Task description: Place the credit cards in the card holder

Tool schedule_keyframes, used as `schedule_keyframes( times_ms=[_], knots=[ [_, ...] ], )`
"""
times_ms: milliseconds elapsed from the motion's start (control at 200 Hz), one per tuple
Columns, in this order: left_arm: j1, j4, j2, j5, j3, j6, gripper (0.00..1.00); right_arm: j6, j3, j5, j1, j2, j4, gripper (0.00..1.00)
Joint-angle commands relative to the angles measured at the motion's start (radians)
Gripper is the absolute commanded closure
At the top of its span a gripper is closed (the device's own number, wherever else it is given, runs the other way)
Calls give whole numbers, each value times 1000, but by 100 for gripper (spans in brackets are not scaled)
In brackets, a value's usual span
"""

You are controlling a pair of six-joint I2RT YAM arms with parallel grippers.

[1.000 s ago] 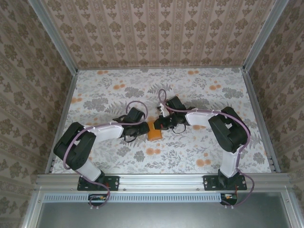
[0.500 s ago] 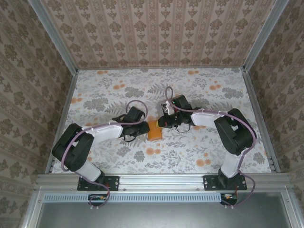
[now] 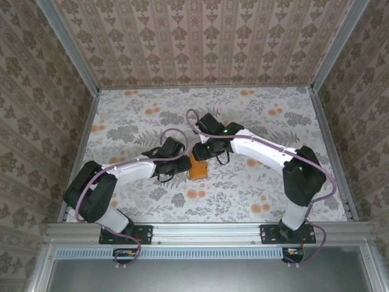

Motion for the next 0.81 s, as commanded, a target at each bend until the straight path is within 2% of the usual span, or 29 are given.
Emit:
schedule_keyframes(
  times_ms=[0, 155, 390, 800],
  knots=[
    [37, -23, -59, -19, -29, -7, 51, -31, 79, 181, 38, 97, -214, 57],
    [85, -27, -104, -4, -64, 8, 50, -34, 149, 228, 65, 175, -253, 58],
    [142, -26, -155, 12, -114, 24, 50, -33, 194, 232, 81, 219, -263, 60],
    [160, -19, -163, 26, -130, 36, 50, -32, 277, 221, 98, 304, -288, 65]
  ],
)
